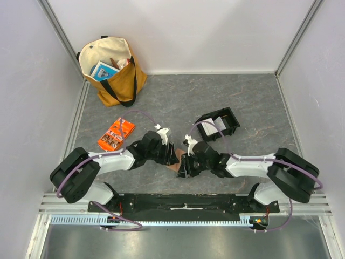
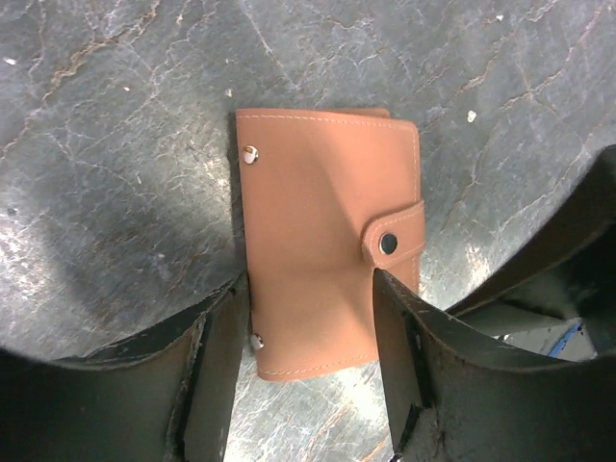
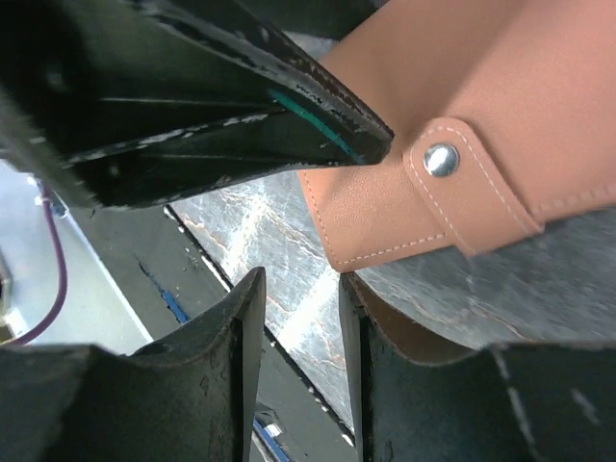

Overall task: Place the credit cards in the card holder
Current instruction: Move the card holder to the center of the board.

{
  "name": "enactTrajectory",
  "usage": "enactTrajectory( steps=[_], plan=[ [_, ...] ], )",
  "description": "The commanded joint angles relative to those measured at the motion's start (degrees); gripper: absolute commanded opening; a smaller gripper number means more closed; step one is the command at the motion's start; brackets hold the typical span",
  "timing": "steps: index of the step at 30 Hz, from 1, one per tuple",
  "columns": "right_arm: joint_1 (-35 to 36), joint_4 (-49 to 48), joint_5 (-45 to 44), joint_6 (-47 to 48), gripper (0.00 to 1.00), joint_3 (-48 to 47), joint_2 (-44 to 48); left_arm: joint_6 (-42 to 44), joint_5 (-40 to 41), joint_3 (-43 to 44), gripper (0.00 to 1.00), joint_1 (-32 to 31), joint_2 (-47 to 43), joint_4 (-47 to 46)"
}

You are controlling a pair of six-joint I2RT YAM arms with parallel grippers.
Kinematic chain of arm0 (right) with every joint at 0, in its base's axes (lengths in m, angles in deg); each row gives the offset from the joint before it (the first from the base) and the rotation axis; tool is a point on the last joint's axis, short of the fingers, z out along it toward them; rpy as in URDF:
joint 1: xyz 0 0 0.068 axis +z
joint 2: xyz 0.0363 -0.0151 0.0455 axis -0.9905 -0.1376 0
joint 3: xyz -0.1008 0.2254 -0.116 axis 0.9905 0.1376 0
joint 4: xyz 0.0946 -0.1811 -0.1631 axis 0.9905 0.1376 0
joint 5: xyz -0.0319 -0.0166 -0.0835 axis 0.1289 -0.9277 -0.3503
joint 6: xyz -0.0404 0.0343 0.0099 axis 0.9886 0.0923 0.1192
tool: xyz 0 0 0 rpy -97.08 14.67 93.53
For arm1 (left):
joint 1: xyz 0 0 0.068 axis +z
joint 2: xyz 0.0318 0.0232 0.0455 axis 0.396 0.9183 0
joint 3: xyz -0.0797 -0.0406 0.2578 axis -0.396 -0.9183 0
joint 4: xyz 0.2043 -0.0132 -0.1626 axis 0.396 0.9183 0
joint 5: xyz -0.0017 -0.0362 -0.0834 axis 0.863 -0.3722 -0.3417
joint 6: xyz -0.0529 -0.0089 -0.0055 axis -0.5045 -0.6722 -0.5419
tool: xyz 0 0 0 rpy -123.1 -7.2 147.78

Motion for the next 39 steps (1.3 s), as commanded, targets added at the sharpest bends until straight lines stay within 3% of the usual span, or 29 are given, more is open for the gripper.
enactTrajectory(
  steps=[1, 4, 8, 15, 23, 28, 39],
  plan=[
    [-0.1, 10.5, -8.6, 7.2, 0.45, -3.3, 8.9, 3.9, 2.0, 1.4, 0.59, 0.0, 2.5, 7.8],
    [-2.2, 13.8, -13.3, 10.7, 0.45, -2.8, 13.9, 4.8, 2.3, 1.5, 0.52, 0.0, 2.7, 8.6],
    [-7.8, 14.1, -9.3, 16.2, 0.45, -4.2, 13.2, 5.3, 1.9, 1.9, 0.47, 0.0, 3.8, 8.8],
    [-12.6, 15.3, -7.4, 20.7, 0.49, -11.0, 1.6, 4.9, 0.6, 1.9, 0.57, 0.0, 3.3, 9.5],
    [-14.7, 11.0, -0.4, 23.9, 0.50, -12.1, -2.7, 3.8, -0.6, 0.4, 0.54, 0.0, 4.7, 7.9],
    [-14.7, 9.7, 3.8, 20.3, 0.45, -8.8, -4.1, 3.0, 0.4, 1.7, 0.50, -0.1, 6.7, 8.3],
    [-13.5, 0.7, 1.8, 8.6, 0.42, 4.4, 5.1, 3.5, 3.5, 3.8, 0.57, 0.0, 6.9, 10.8]
  ],
)
